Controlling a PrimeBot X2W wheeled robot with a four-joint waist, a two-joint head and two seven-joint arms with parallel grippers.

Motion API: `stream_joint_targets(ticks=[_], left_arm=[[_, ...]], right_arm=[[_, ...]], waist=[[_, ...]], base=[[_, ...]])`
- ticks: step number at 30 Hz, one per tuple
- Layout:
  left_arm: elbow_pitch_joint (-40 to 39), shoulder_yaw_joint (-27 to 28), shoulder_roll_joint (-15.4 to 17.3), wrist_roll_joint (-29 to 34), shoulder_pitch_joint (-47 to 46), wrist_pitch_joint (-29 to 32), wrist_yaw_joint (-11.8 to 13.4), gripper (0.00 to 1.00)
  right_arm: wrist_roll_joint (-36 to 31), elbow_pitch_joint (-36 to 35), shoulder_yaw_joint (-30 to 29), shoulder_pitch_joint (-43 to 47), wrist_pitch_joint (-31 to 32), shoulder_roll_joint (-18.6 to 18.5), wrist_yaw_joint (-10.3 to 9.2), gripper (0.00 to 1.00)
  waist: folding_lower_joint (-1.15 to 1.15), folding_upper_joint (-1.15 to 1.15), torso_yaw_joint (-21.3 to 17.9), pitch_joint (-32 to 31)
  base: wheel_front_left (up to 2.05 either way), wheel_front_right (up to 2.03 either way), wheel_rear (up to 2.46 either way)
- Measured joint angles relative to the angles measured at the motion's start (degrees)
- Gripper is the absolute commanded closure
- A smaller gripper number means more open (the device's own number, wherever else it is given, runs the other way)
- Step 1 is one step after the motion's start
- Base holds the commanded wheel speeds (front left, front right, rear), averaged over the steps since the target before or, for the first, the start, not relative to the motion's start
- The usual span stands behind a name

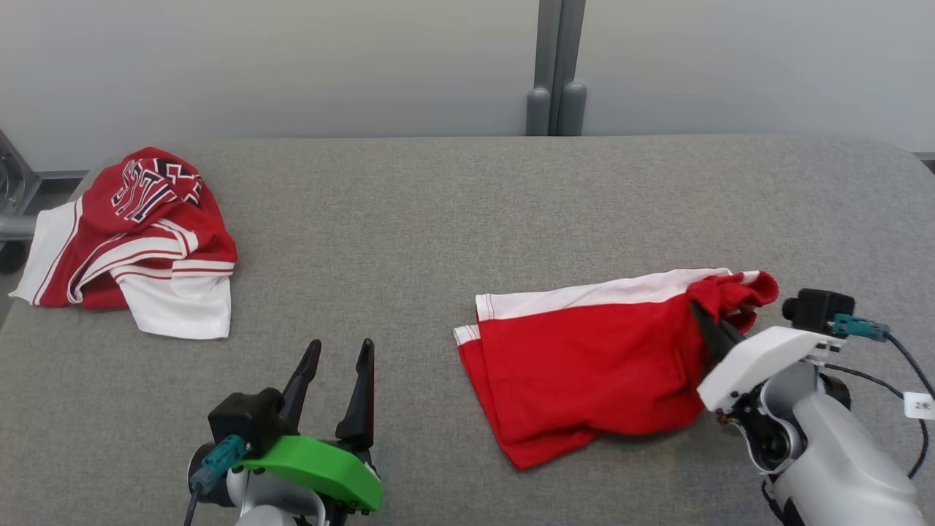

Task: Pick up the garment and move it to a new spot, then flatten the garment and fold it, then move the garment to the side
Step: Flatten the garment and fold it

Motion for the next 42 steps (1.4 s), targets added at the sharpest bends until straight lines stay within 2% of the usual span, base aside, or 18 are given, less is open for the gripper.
stream_joint_targets(ticks=[8, 14, 22, 27, 28, 29, 30, 31, 32, 42], left_arm=[[-1.3, 0.0, -0.6, 0.0, 0.3, 0.2, 0.0, 0.00], [-1.7, 0.0, -0.8, 0.0, 1.0, 0.6, 0.3, 0.00], [-2.8, 0.5, -0.9, 0.0, 1.6, 0.6, 0.3, 0.00], [-3.2, 1.7, -0.9, 0.0, 2.3, 0.6, 0.3, 0.00], [-3.2, 1.8, -0.9, 0.0, 2.3, 0.6, 0.3, 0.00], [-3.2, 1.8, -0.9, 0.0, 2.3, 0.6, 0.3, 0.00], [-3.3, 1.8, -0.9, 0.0, 2.3, 0.6, 0.3, 0.00], [-3.4, 1.8, -0.9, 0.0, 2.4, 0.6, 0.3, 0.00], [-3.4, 1.8, -0.9, 0.0, 2.4, 0.6, 0.3, 0.00], [-3.8, 3.6, -0.9, 0.1, 4.4, 0.6, 0.3, 0.00]], right_arm=[[-3.4, -5.9, 12.6, -1.7, 5.0, 2.2, 0.00, 1.00], [-5.9, -6.3, 20.1, -1.8, 9.9, 2.0, 0.00, 1.00], [-7.9, -6.3, 26.7, -2.6, 14.5, 1.5, 0.00, 1.00], [-9.1, -5.5, 28.2, -3.4, 15.4, 1.6, 0.01, 1.00], [-9.6, -5.1, 28.4, -3.7, 15.4, 1.3, 0.01, 0.92], [-9.6, -5.1, 28.4, -3.7, 15.4, 1.3, 0.01, 0.78], [-9.8, -4.8, 28.4, -4.0, 15.4, 1.0, 0.01, 0.60], [-9.8, -4.5, 28.4, -4.2, 15.4, 0.7, 0.01, 0.10], [-10.1, -4.4, 28.4, -4.4, 15.4, 0.4, 0.01, 0.00], [-8.8, -7.5, 29.6, -5.1, 15.3, 0.5, 0.07, 0.00]], waist=[[0.00, 0.00, 1.8, -0.9], [0.00, 0.00, 3.7, -1.3], [0.00, 0.00, 6.3, -1.5], [0.00, 0.00, 6.6, -1.5], [0.00, 0.00, 6.6, -1.5], [0.00, 0.00, 6.6, -1.5], [0.00, 0.00, 6.6, -1.5], [0.00, 0.00, 6.6, -1.5], [0.00, 0.00, 6.5, -1.5], [0.00, 0.00, 4.3, -1.9]], base=[[0.00, 0.00, 0.00], [0.00, 0.00, 0.00], [0.00, 0.00, 0.00], [0.00, 0.00, 0.00], [0.00, 0.00, 0.00], [0.00, 0.00, 0.00], [0.00, 0.00, 0.00], [0.00, 0.00, 0.00], [0.00, 0.00, 0.00], [0.00, 0.00, 0.00]])
